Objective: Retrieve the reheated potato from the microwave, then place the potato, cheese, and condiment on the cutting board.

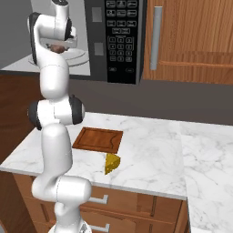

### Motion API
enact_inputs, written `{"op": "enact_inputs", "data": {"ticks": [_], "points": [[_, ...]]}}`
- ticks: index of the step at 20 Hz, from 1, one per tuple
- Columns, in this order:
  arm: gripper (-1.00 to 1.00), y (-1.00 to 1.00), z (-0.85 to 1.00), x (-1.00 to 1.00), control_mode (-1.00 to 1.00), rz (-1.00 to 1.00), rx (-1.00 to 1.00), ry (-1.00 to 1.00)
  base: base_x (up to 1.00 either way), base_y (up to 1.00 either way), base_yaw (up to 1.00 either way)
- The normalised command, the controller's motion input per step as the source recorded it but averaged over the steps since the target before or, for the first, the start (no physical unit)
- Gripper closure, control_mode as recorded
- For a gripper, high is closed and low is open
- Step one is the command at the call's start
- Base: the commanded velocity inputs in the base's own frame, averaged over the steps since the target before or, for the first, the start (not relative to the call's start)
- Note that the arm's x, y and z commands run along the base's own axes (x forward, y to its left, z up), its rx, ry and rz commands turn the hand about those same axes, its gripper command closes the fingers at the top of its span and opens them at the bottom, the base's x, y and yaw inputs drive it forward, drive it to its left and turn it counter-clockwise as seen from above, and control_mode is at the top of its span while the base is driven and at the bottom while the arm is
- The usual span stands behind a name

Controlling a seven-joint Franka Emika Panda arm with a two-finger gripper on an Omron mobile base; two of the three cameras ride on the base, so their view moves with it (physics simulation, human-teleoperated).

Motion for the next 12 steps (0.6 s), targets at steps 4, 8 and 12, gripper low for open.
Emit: {"op": "enact_inputs", "data": {"ticks": [4,8,12], "points": [[-1.0,0.09,-0.14,0.0,-1.0,0.06,0.0,0.0,0.0,0.0,0.0],[1.0,0.11,-0.16,0.0,-1.0,0.07,0.0,0.0,0.0,0.0,0.0],[1.0,0.04,-0.13,-0.03,-1.0,0.07,0.0,-0.01,0.0,0.0,0.0]]}}
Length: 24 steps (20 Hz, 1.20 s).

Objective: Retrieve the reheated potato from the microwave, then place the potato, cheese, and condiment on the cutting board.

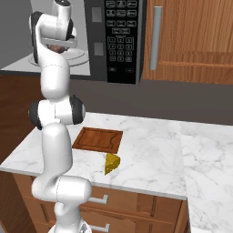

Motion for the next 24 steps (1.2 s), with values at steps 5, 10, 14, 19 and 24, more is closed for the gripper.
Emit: {"op": "enact_inputs", "data": {"ticks": [5,10,14,19,24], "points": [[1.0,0.0,-0.06,-0.25,-1.0,0.05,0.0,-0.09,0.0,0.0,0.0],[1.0,0.0,-0.04,-0.41,-1.0,0.0,0.0,-0.15,0.0,0.0,0.0],[1.0,0.0,-0.08,-0.46,-1.0,0.0,0.0,-0.17,0.0,0.0,0.0],[1.0,0.0,-0.31,-0.49,-1.0,0.0,0.0,-0.19,0.0,0.0,0.0],[1.0,-0.01,-0.44,-0.44,-1.0,0.0,0.0,-0.22,0.0,0.0,0.0]]}}
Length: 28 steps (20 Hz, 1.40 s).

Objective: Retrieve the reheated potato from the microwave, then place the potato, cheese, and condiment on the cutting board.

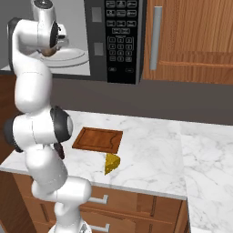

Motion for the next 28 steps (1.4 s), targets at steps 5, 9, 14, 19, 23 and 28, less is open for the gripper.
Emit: {"op": "enact_inputs", "data": {"ticks": [5,9,14,19,23,28], "points": [[1.0,-0.03,0.0,-0.49,-1.0,0.0,0.12,-0.09,0.0,0.0,0.0],[1.0,-0.06,0.19,-0.43,-1.0,-0.01,0.16,0.0,0.0,0.0,0.0],[1.0,-0.07,0.23,-0.45,-1.0,-0.01,0.15,0.0,0.0,0.0,0.0],[1.0,-0.08,0.27,-0.42,-1.0,0.0,0.09,0.0,0.0,0.0,0.0],[1.0,-0.13,0.28,-0.49,-1.0,0.0,0.03,0.0,0.0,0.0,0.0],[1.0,-0.18,0.15,-0.68,-1.0,0.0,0.01,0.0,0.0,0.0,0.0]]}}
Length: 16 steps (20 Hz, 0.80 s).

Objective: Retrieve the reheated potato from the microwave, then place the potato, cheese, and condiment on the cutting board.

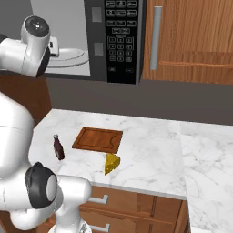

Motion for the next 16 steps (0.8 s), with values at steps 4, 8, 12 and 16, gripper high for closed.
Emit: {"op": "enact_inputs", "data": {"ticks": [4,8,12,16], "points": [[1.0,-0.22,0.02,-0.79,-1.0,0.0,0.0,-0.02,0.0,0.0,0.0],[1.0,-0.2,-0.01,-0.74,-1.0,-0.04,0.01,0.04,0.0,0.0,0.0],[1.0,-0.25,-0.16,-0.77,-1.0,-0.02,0.0,0.01,0.0,0.0,0.0],[1.0,-0.28,-0.2,-0.83,-1.0,-0.02,0.01,0.0,0.0,0.0,0.0]]}}
